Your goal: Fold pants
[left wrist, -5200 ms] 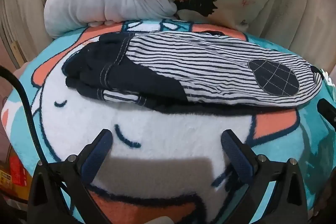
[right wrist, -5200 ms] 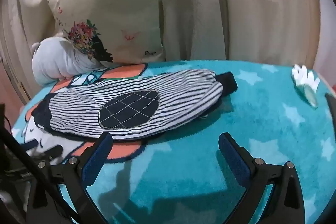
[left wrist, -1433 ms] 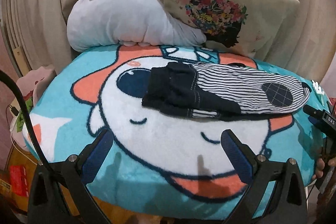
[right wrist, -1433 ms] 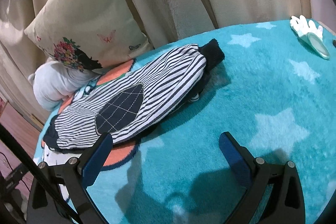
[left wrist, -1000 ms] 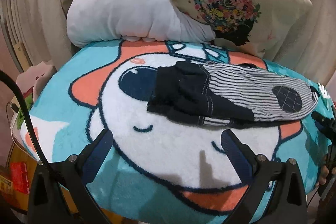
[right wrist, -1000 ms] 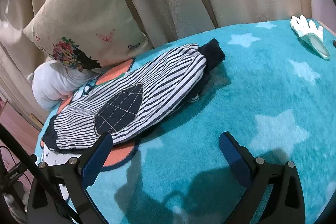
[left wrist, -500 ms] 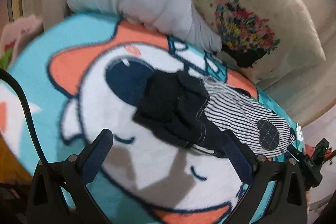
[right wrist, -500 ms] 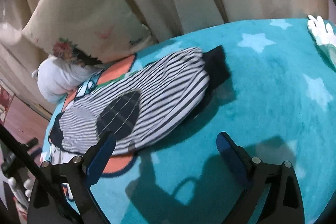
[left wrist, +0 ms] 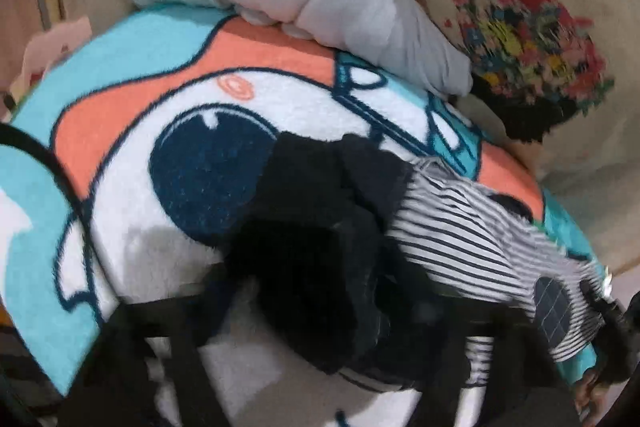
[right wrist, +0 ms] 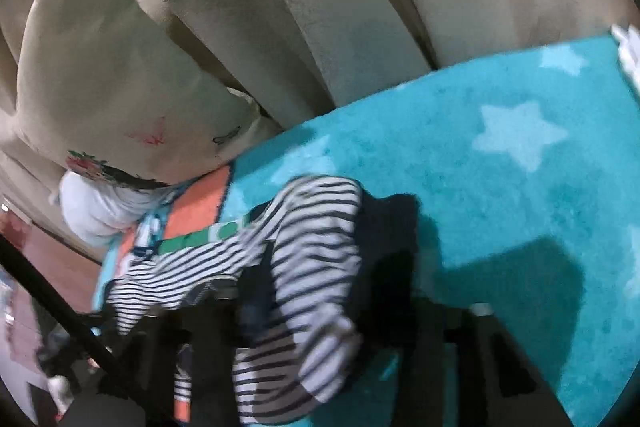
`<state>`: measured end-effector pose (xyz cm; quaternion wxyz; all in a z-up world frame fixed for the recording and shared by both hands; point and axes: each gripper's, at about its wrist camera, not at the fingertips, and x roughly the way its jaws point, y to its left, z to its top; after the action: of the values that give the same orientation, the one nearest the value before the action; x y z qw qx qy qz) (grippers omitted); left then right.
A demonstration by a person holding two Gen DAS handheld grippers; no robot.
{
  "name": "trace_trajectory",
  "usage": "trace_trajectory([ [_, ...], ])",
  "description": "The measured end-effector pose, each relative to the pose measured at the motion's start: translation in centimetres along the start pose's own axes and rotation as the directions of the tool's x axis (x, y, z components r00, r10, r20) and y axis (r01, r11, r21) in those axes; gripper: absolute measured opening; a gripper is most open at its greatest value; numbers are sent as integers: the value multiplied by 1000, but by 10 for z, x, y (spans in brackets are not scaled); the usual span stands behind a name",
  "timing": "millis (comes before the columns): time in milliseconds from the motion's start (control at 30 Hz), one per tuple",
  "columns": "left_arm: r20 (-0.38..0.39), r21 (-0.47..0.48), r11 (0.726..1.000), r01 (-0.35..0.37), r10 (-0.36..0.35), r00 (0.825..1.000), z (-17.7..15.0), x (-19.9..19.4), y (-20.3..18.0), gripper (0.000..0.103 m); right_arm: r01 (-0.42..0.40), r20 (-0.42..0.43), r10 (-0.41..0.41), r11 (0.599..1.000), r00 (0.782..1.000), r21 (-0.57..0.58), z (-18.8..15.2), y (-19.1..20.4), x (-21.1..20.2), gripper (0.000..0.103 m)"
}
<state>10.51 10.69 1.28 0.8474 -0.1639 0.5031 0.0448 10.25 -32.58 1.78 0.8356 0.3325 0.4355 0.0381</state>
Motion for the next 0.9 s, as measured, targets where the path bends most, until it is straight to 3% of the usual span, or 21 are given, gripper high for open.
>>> trace_trajectory([
  [67,-30,-15,997,72,-73,997,1,-5,3,28,-42,7,42,999,999,28,-2,-4,-7,26],
  [233,13,-1,992,126,-126,992,-6,-48,-1,28,-95,60,93,995,994,25,-11,6,-45,16],
  [367,27,15,989,144,-144,989,-17,-66,-3,28,-104,113,103,995,988,0,-26,10,-85,16],
  [567,-12,-51,985,165,-165,986,-18,-53,14,31,25,115,-27,999,993,20,-46,-8,-94,16],
  [600,-5,-52,984,169,-169,986,-19,-54,16,36,36,113,-38,999,993,21,-48,-9,-92,16],
  [667,26,-41,985,170,-169,985,-21,-64,20,42,73,122,-73,997,990,4,-53,-7,-91,18],
  [733,49,-27,985,169,-168,985,-24,-73,25,47,94,132,-93,996,987,-3,-56,-3,-93,36],
  [800,61,-23,982,186,-185,981,-29,-80,34,54,87,136,-85,996,987,-9,-62,-2,-98,43],
  [900,49,-26,978,206,-205,978,-37,-83,39,57,81,127,-79,997,989,-13,-71,-4,-101,47],
])
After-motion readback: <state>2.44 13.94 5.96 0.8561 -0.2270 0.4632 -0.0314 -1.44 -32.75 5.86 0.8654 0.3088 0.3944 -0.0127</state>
